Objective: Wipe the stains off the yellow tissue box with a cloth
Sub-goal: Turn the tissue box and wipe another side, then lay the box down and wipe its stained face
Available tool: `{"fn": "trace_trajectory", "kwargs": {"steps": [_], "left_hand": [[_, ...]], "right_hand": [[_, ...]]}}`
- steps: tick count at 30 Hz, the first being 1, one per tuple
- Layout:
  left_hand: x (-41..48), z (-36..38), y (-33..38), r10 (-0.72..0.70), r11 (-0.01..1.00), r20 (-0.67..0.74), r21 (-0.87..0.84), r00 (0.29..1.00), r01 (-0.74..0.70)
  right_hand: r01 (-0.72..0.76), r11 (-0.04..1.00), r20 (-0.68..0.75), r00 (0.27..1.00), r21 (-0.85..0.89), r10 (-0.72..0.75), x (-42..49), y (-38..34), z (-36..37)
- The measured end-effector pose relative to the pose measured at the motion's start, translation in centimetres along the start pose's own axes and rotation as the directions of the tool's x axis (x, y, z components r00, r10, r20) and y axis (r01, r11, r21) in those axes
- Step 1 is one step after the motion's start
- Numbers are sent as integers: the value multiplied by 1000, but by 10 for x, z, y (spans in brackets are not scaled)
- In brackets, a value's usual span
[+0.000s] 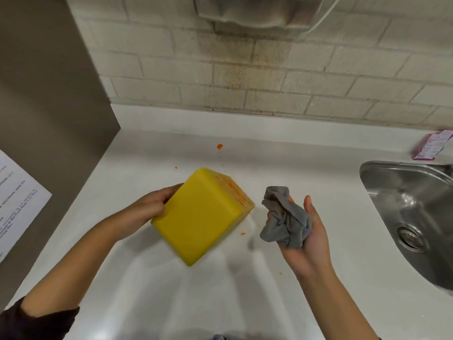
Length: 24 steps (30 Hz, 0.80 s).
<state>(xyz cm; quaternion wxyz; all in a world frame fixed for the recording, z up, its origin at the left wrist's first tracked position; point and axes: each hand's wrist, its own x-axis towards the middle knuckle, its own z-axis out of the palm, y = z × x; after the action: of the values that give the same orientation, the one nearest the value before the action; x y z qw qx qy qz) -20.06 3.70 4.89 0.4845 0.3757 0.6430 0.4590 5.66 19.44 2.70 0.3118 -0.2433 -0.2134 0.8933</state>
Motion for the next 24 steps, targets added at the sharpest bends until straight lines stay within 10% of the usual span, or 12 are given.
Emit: {"fn": "trace_trajectory", "kwargs": {"steps": [14, 19, 24], "left_hand": [[-41, 0, -42, -174, 984, -295, -97, 939, 152], [-41, 4, -58, -185, 976, -418, -180, 889, 118], [-38, 1, -70, -184, 971, -470, -222, 863, 86]], "right_hand": [[-59, 971, -208, 978, -230, 10, 11, 28, 5], [104, 783, -81, 978, -613, -194, 28, 39, 27], [328, 347, 200, 912, -879, -357, 48, 63, 51]]}}
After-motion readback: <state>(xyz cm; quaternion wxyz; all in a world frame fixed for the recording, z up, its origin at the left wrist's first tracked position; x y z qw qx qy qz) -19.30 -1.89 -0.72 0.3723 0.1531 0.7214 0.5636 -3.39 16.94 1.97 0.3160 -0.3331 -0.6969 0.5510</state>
